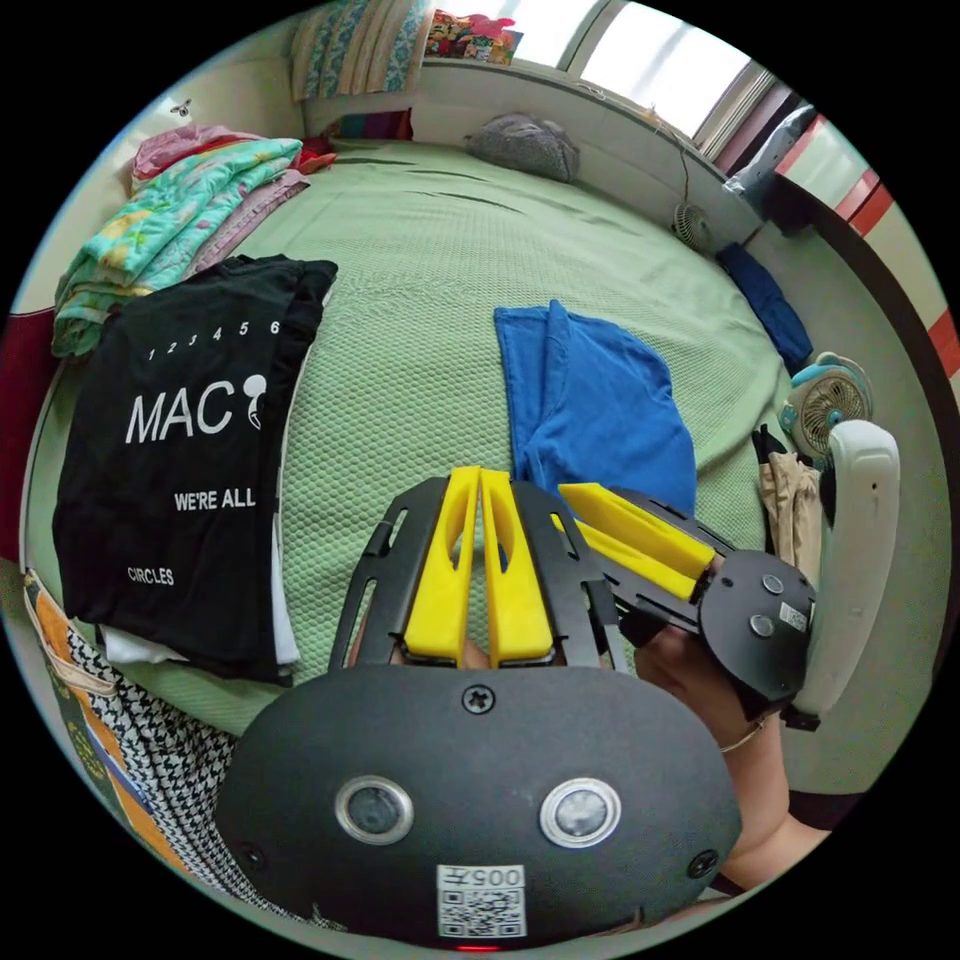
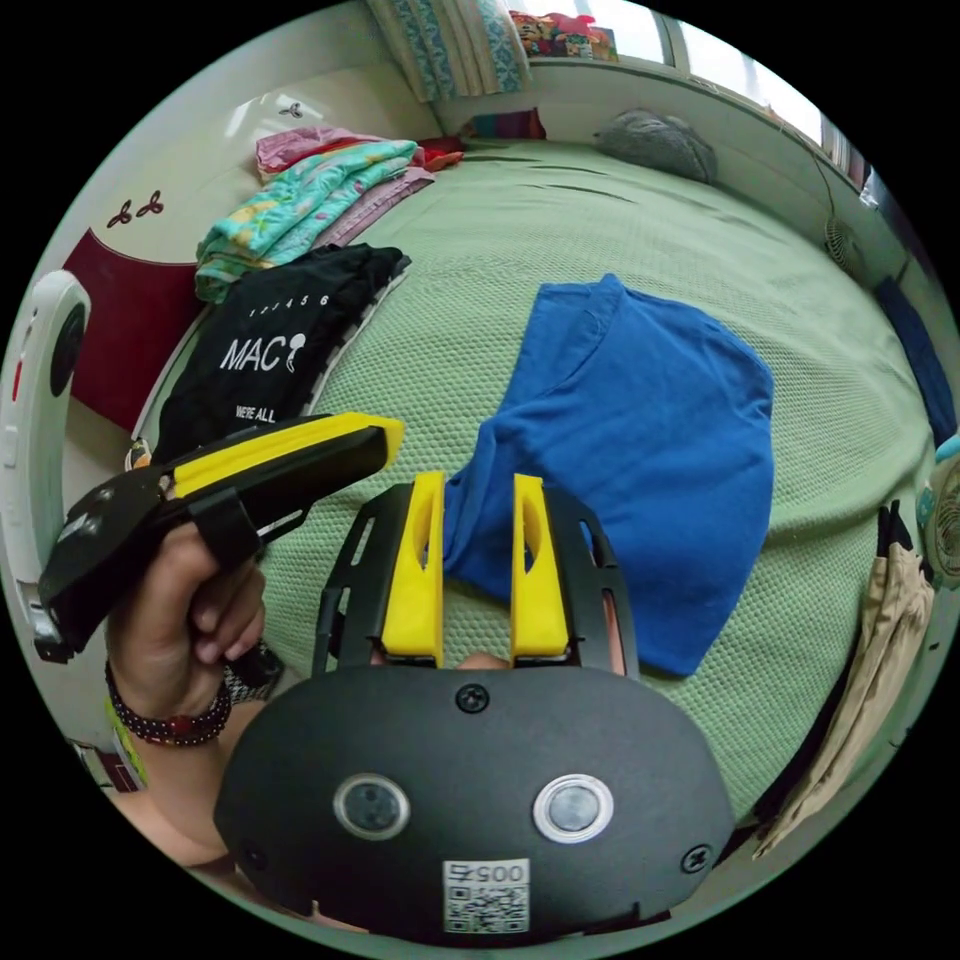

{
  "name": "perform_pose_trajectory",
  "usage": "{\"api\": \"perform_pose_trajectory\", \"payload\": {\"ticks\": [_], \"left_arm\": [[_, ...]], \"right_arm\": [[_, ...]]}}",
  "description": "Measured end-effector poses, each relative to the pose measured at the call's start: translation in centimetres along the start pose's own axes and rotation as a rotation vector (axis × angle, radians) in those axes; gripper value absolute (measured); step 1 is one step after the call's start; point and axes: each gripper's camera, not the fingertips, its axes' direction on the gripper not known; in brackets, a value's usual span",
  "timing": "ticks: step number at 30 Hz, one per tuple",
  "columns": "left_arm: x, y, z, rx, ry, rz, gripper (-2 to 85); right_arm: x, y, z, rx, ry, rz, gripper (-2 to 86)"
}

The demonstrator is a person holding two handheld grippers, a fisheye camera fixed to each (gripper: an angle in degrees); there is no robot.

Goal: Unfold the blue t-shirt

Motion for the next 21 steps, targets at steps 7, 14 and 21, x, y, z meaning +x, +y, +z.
{"api": "perform_pose_trajectory", "payload": {"ticks": [7, 14, 21], "left_arm": [[-0.7, -0.4, 1.0, -0.024, 0.03, 0.001, -0.7], [0.1, -0.7, 3.0, -0.071, 0.076, 0.04, -0.7], [2.6, -0.4, 5.4, -0.129, 0.04, 0.138, -0.7]], "right_arm": [[0.8, 0.2, -0.4, -0.014, 0.037, 0.017, -0.9], [4.0, 1.0, -3.8, 0.06, -0.031, 0.091, -1.5], [6.4, 1.4, -4.9, 0.078, -0.072, 0.121, -1.3]]}}
